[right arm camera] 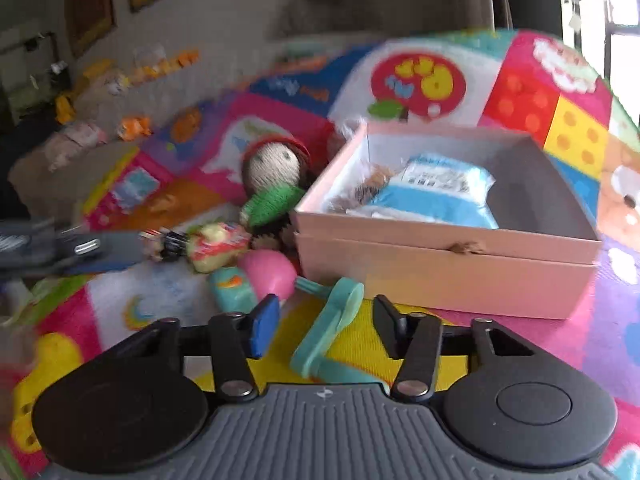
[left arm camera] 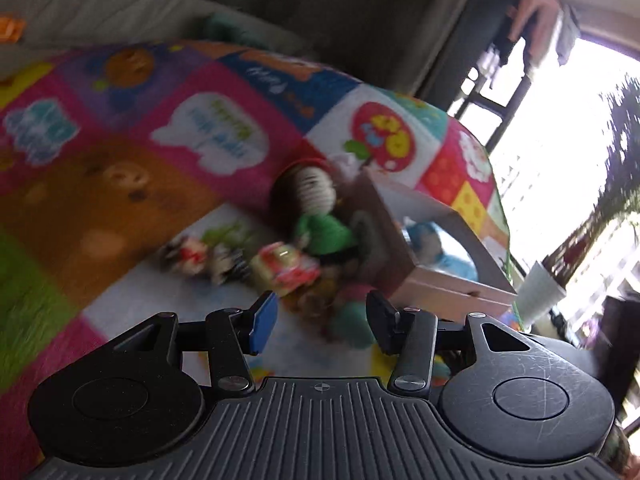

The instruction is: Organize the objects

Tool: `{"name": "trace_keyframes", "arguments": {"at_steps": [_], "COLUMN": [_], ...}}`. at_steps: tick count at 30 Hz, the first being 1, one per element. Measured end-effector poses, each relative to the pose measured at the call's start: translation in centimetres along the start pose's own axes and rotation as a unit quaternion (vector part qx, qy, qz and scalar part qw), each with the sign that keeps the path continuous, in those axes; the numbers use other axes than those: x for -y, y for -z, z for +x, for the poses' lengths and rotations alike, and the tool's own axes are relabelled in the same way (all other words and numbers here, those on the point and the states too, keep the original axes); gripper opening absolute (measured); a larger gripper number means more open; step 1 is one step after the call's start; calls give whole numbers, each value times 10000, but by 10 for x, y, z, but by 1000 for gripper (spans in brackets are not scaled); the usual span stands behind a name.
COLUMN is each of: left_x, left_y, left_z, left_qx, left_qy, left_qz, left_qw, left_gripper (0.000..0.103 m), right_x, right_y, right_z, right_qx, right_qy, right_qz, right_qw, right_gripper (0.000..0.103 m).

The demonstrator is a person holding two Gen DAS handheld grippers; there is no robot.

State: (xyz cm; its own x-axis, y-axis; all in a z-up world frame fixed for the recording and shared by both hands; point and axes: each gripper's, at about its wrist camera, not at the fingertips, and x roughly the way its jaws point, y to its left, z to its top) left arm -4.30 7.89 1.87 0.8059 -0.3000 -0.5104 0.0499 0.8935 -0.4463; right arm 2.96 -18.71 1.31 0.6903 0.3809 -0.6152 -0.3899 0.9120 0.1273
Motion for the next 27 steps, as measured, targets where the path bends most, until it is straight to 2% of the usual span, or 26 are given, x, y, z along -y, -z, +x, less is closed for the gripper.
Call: {"name": "trace_keyframes", "arguments": {"at_steps": [2, 4, 7, 10, 14, 18, 19, 20, 21, 22, 24, 27], "left_x": [-7, -7, 0, 3, 2, -2, -3, -5, -7, -8, -13, -21], "left_y": [6, 10, 17, 22, 25, 25, 25, 25, 23, 21, 15, 3], "left_z": [-6, -6, -3, 1, 4, 3, 3, 4, 4, 5, 7, 15], "left_qx": [63, 110, 120, 67, 61, 70, 68, 58, 43, 30, 21, 132], "left_qy": [96, 236, 449, 727, 891, 888, 859, 819, 766, 715, 611, 507], "left_qz": [-8, 186, 494, 477, 436, 377, 355, 329, 304, 293, 309, 266], "left_qw": [9999, 9995, 9977, 9962, 9950, 9953, 9957, 9961, 9966, 9970, 9977, 9983], "left_gripper": [53, 53, 53, 53, 53, 53, 53, 53, 53, 53, 53, 53], "right_x": [1, 2, -1, -1, 8, 26, 32, 39, 47, 55, 67, 74], "right_y": [-2, -1, 2, -7, -49, -106, -121, -133, -141, -148, -155, -157], "right_z": [17, 14, -9, -42, -82, -77, -66, -55, -45, -34, -19, -6], "right_qx": [-265, -284, -102, 146, 694, 1128, 1082, 1054, 1008, 943, 874, 665], "right_qy": [151, 86, 197, 161, 368, 1003, 1081, 1161, 1257, 1313, 1241, 845], "right_qz": [14, 15, -123, -187, -297, -481, -507, -437, -326, -199, 111, 499], "right_qw": [9995, 9996, 9997, 9996, 9965, 9874, 9869, 9867, 9864, 9867, 9883, 9929], "right_gripper": [30, 17, 16, 12, 12, 12, 13, 21, 36, 42, 45, 46]}}
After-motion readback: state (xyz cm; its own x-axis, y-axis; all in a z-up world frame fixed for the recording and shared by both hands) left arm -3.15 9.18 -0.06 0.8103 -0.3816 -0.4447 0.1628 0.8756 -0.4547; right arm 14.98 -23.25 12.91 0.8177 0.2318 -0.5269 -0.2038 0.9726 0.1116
